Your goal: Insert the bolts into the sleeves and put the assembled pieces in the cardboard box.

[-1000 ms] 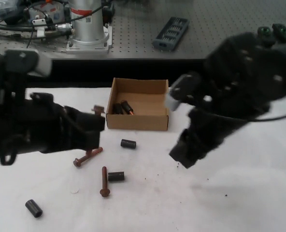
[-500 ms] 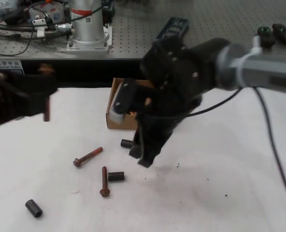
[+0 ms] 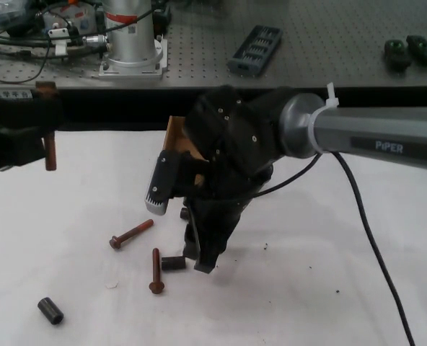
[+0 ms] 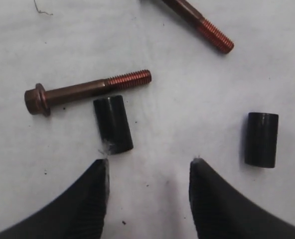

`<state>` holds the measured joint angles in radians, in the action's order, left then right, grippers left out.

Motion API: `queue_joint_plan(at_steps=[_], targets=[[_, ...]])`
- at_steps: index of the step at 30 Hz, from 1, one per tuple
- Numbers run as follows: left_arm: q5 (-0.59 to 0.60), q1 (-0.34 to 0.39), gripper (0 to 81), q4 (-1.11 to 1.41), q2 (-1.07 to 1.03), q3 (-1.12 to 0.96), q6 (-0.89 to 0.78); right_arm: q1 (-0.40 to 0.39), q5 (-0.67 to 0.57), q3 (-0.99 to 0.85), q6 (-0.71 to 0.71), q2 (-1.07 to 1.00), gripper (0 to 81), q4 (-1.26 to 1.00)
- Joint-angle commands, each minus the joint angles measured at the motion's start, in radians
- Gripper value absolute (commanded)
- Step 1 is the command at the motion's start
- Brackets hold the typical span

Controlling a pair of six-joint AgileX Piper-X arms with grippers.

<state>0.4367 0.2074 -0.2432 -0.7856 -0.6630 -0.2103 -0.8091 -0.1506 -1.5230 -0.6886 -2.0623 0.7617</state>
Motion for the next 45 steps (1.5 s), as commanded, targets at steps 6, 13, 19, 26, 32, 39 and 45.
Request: queue_joint_plan(at_steps=[6, 13, 19, 26, 32, 39, 45], targets=[[0.002, -0.003, 0.6, 0.022, 0.008, 0.025, -0.033, -0.032, 0.006, -0.01, -0.007, -0.017, 37.6, 0.018], [-0.005, -0.003, 0.6, 0.114, 0.067, 0.097, -0.106, -0.055, 0.006, -0.01, -0.005, -0.038, 37.6, 0.007], [-0.006, -0.003, 0.6, 0.118, 0.109, 0.107, -0.106, -0.055, 0.007, -0.016, -0.001, -0.056, 35.4, -0.009], [-0.006, -0.003, 0.6, 0.118, 0.116, 0.107, -0.106, -0.055, 0.007, -0.018, 0.007, -0.058, 32.2, -0.036], [-0.006, -0.003, 0.6, 0.118, 0.116, 0.107, -0.106, -0.053, 0.007, -0.018, 0.042, -0.07, 32.2, -0.043], [-0.006, -0.003, 0.6, 0.118, 0.116, 0.107, -0.106, -0.053, -0.001, -0.019, 0.09, -0.1, 32.2, -0.026], [-0.006, -0.003, 0.6, 0.118, 0.116, 0.107, -0.106, -0.048, 0.005, -0.019, 0.089, -0.1, 27.4, -0.01]])
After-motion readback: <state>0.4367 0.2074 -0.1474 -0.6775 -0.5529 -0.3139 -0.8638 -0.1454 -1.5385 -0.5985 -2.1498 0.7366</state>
